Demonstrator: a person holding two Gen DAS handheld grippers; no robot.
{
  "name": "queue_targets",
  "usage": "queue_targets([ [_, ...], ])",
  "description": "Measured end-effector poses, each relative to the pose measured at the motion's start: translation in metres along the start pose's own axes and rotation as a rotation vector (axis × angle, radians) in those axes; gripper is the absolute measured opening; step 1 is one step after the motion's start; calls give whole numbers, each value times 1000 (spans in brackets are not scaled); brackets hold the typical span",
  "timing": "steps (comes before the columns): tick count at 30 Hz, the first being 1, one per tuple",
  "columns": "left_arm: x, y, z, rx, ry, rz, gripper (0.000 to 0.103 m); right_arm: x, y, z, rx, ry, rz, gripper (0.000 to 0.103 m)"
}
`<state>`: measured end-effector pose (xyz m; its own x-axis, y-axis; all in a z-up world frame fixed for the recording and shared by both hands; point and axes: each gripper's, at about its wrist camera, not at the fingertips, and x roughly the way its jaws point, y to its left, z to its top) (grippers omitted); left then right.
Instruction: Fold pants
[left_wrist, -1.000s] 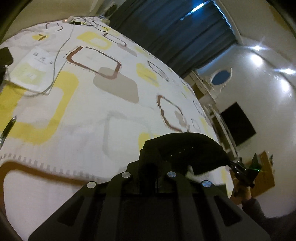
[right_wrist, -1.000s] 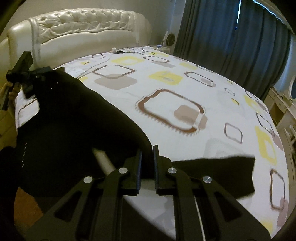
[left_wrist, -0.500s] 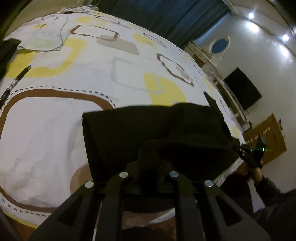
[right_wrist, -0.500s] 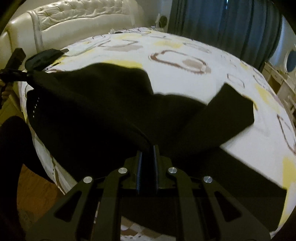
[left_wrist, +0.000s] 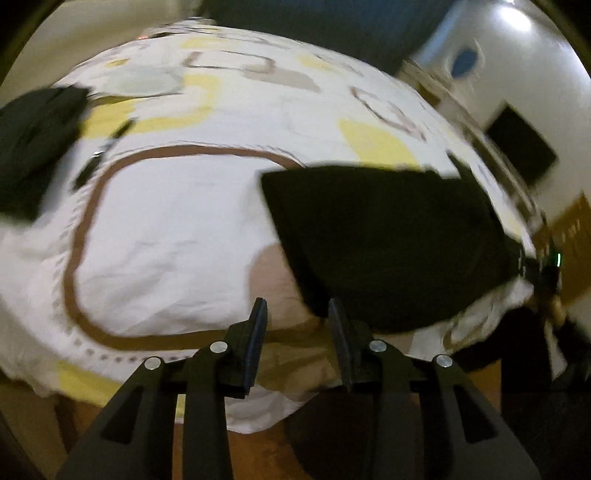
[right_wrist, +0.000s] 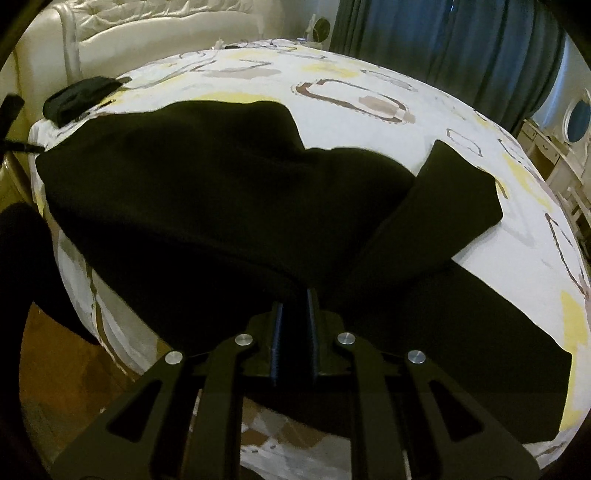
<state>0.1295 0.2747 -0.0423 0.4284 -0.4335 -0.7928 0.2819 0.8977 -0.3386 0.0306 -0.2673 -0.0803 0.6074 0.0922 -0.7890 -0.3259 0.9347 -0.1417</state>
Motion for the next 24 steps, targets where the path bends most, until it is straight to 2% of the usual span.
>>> queue_targets([
  [3, -16, -8, 12, -42, -83, -35, 36, 1, 2, -6, -8, 29, -2, 28],
  [5, -15, -29, 29, -23, -124, -50, 36, -2, -2, -9, 27, 41, 4, 49],
  [6, -13, -37, 35, -17, -131, -54, 36, -7, -8, -9, 72, 40, 19, 53],
  [9, 9, -65, 60, -5, -136, -64, 40, -27, -30, 0, 192, -13, 41, 58],
  [11, 32, -81, 73, -12, -126, -73, 55, -38, -49, 18, 251, -54, 23, 61],
  [13, 59, -93, 82, -28, -105, -95, 56, -42, -74, 47, 317, -98, 8, 61],
  [16, 87, -98, 85, -73, -67, -115, 56, -30, -112, 97, 397, -110, -47, 62],
  [20, 112, -99, 80, -123, -31, -113, 56, 21, -160, 162, 452, -37, -134, 62],
  [24, 120, -89, 74, -186, -37, -147, 61, 97, -198, 209, 538, 105, -181, 62],
])
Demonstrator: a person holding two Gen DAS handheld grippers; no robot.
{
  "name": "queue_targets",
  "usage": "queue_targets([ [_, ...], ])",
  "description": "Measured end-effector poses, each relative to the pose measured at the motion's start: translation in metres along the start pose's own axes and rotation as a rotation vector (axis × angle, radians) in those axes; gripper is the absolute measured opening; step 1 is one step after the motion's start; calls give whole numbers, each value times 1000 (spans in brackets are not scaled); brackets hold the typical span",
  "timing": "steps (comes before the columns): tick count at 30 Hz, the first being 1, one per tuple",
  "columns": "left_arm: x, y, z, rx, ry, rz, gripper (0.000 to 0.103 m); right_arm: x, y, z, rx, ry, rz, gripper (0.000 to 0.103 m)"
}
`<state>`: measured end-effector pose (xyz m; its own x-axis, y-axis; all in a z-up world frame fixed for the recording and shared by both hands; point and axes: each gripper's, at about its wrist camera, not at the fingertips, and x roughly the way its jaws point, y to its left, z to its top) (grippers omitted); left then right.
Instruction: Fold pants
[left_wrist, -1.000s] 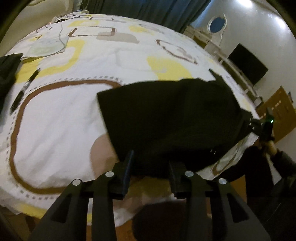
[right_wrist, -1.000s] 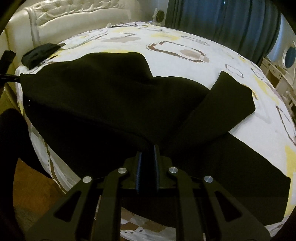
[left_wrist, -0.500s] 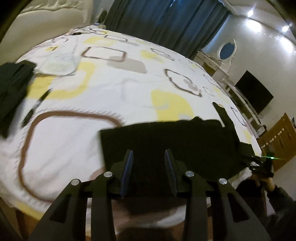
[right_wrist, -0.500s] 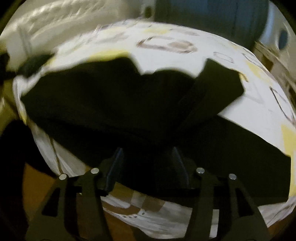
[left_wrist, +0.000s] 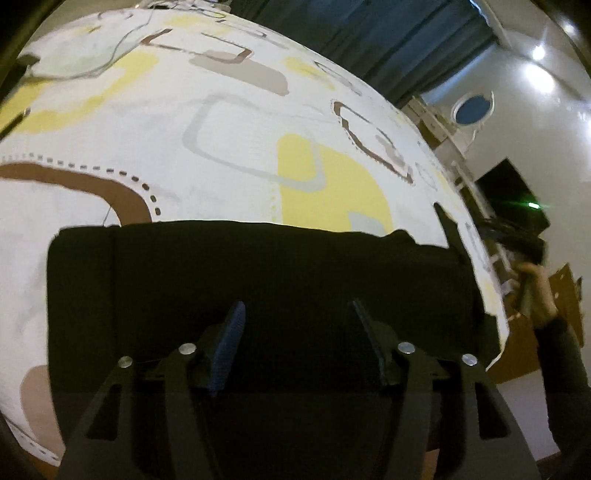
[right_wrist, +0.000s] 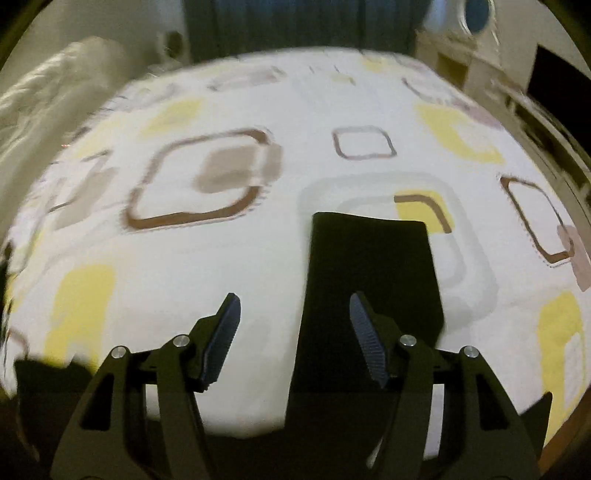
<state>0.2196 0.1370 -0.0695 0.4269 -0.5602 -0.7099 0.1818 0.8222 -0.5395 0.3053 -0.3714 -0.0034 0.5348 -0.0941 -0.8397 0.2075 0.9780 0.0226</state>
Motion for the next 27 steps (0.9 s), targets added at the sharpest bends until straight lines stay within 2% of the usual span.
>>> queue_targets([
  [2, -1, 3, 0, -27, -12, -32, 67, 26, 5, 12, -1, 41, -56, 62],
  [4, -2, 5, 1, -45, -18, -47, 69, 53, 9, 23, -19, 76, -122, 62],
  [9, 1, 4, 1, -32, -21, -35, 70, 102, 9, 32, -39, 181, -241, 61],
  [12, 2, 4, 0, -21, -21, -32, 71, 112, 2, 30, -35, 205, -288, 61],
  [13, 2, 5, -1, -21, -23, -37, 72, 114, -3, 29, -18, 212, -281, 58],
  [14, 2, 5, -1, -22, -23, -39, 72, 116, -7, 28, -6, 218, -272, 49],
  [15, 2, 5, -1, -21, -23, -39, 72, 116, -11, 28, 5, 222, -261, 44],
  [17, 2, 5, -1, -21, -24, -37, 72, 113, -19, 27, 26, 222, -249, 18],
  [18, 2, 5, -1, -21, -24, -36, 72, 110, -21, 27, 34, 218, -239, 12],
  [20, 2, 5, -1, -17, -26, -27, 72, 98, -29, 27, 62, 192, -204, 8],
  [24, 5, 2, 0, -6, -23, -9, 73, 55, -54, 18, 126, 106, -105, 8],
  [25, 5, 3, 0, -8, -23, -7, 73, 37, -65, 13, 151, 73, -71, 8],
  [26, 6, 3, 0, -11, -24, -6, 73, 0, -91, -2, 198, 9, -13, 8],
  [27, 6, 2, 1, -14, -25, -6, 73, -16, -100, -11, 218, -18, 4, 8],
])
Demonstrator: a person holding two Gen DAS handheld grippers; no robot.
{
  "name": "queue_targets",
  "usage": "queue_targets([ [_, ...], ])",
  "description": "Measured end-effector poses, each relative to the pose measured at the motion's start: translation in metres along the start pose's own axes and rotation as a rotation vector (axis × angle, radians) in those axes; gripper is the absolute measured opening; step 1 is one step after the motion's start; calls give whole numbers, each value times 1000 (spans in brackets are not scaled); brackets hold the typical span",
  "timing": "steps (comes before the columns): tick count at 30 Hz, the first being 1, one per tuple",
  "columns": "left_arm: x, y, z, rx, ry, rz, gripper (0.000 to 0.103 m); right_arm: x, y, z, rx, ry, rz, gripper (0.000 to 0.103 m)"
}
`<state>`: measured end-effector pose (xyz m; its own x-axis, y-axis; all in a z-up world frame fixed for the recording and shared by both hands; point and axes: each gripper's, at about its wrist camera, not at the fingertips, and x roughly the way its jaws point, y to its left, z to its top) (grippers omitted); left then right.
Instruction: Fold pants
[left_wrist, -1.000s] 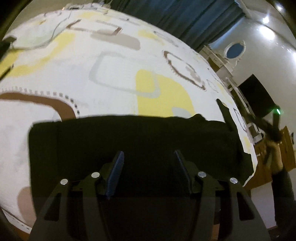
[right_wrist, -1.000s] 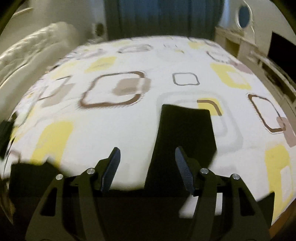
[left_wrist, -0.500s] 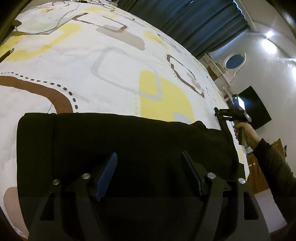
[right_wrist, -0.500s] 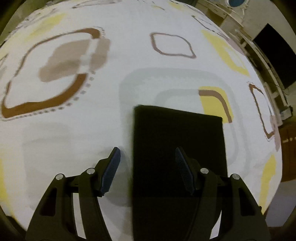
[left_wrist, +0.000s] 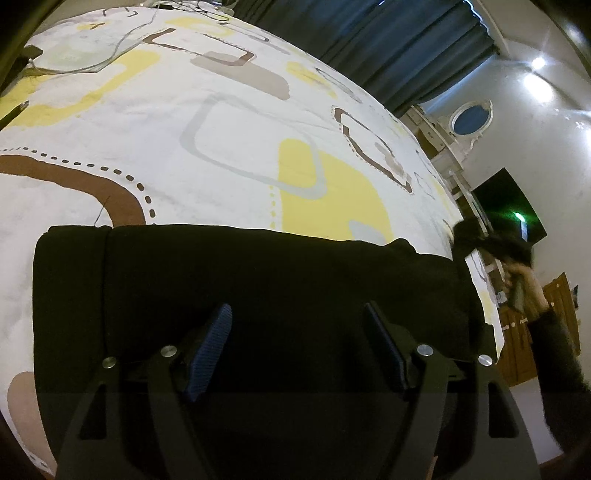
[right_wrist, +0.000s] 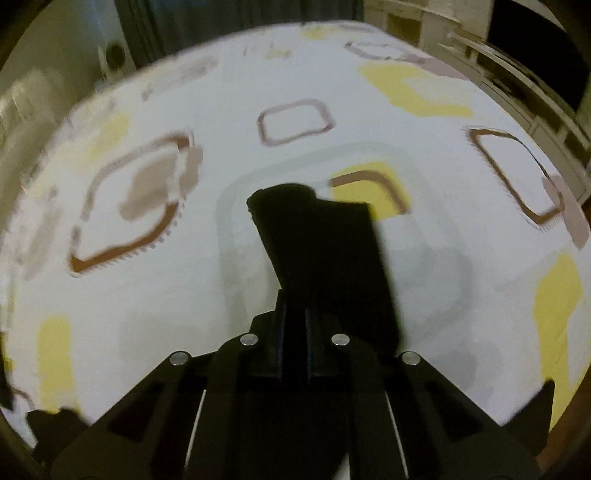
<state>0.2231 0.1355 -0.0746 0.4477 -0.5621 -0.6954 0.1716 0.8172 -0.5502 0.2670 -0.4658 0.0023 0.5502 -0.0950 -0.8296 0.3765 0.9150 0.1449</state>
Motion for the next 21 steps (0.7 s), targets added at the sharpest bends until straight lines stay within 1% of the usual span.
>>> queue_targets([
  [2, 0, -1, 0, -9, 0, 7, 73, -32, -31, -12, 48, -49, 34, 7],
  [3, 0, -2, 0, -11, 1, 13, 73, -52, -54, -21, 87, -81, 54, 7],
  [5, -1, -4, 0, -20, 3, 31, 73, -83, -91, -37, 143, -130, 69, 7],
  [6, -1, -5, 0, -25, 4, 38, 73, -102, -118, -50, 182, -158, 70, 7],
  [8, -2, -8, -1, -32, 5, 58, 73, -126, -156, -74, 245, -195, 73, 7],
  [10, -4, -12, -3, -31, 6, 77, 73, -138, -189, -97, 301, -204, 71, 7],
  [11, -4, -15, -4, -30, 5, 83, 73, -140, -209, -112, 343, -198, 82, 7],
  [14, -6, -23, -9, -33, 9, 90, 73, -130, -247, -152, 416, -157, 112, 7],
  [18, -7, -40, -15, -26, 20, 74, 73, -102, -281, -190, 528, -118, 202, 8],
  [19, -7, -51, -18, -6, 22, 71, 73, -92, -289, -198, 570, -104, 232, 8],
  [21, -8, -65, -22, 30, 24, 74, 73, -80, -297, -210, 614, -89, 251, 8],
])
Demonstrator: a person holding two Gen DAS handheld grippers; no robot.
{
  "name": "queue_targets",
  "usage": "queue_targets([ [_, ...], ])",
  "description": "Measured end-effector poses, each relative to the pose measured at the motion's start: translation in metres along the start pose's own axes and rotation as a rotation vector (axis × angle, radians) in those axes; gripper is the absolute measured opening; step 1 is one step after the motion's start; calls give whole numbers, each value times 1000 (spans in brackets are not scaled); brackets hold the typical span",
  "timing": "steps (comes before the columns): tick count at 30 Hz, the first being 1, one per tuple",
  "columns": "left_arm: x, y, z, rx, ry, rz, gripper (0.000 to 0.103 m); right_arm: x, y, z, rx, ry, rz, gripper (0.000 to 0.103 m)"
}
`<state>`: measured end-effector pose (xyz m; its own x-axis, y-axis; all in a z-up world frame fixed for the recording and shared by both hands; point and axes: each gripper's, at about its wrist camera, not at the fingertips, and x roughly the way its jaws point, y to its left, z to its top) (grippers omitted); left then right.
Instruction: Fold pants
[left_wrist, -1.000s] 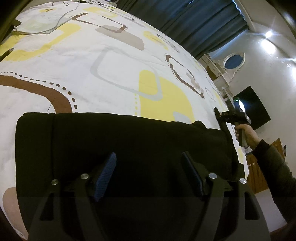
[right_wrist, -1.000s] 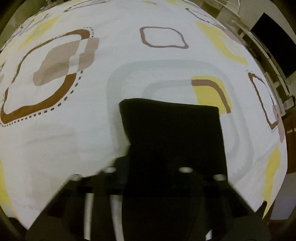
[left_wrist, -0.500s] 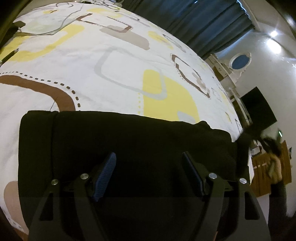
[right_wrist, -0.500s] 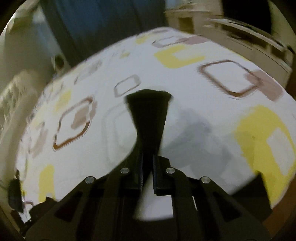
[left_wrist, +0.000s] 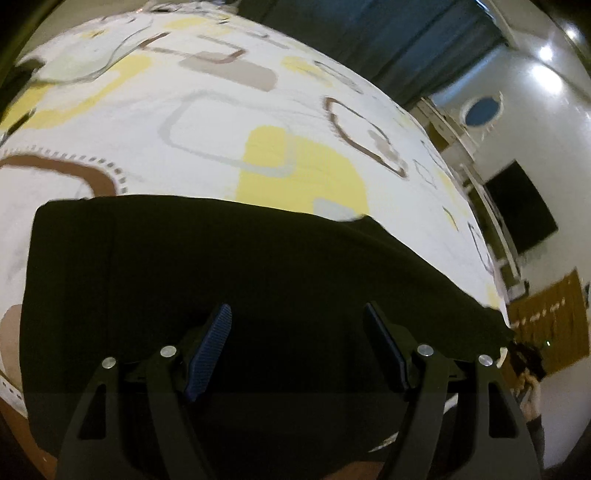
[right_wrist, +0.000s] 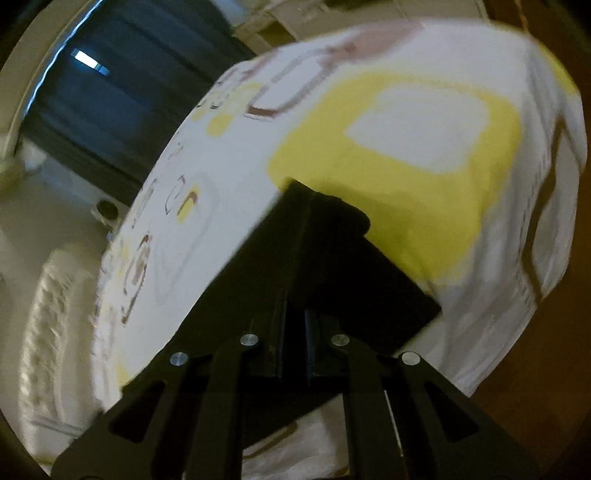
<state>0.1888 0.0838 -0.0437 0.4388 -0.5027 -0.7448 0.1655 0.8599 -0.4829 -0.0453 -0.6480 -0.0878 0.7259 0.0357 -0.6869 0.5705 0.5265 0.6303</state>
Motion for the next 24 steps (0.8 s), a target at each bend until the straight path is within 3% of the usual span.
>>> queue_targets([
  [6, -2, -64, -21, 133, 19, -45, 73, 1, -29, -12, 92, -27, 40, 8],
  [9, 7, -96, -37, 154, 60, -117, 73, 1, -43, -14, 172, -37, 92, 10],
  [12, 19, -127, -53, 143, 88, -206, 73, -13, -45, -23, 200, -73, 88, 21],
  [14, 27, -146, -64, 98, 108, -285, 73, -25, -35, -33, 168, -101, 74, 38],
  [16, 38, -161, -74, 20, 129, -364, 73, -34, -22, -50, 149, -109, 102, 47],
  [19, 53, -174, -90, -113, 124, -432, 78, -35, -8, -73, 122, -80, 154, 48],
  [24, 76, -182, -112, -299, 141, -438, 78, -20, 21, -96, 86, 22, 231, 50],
])
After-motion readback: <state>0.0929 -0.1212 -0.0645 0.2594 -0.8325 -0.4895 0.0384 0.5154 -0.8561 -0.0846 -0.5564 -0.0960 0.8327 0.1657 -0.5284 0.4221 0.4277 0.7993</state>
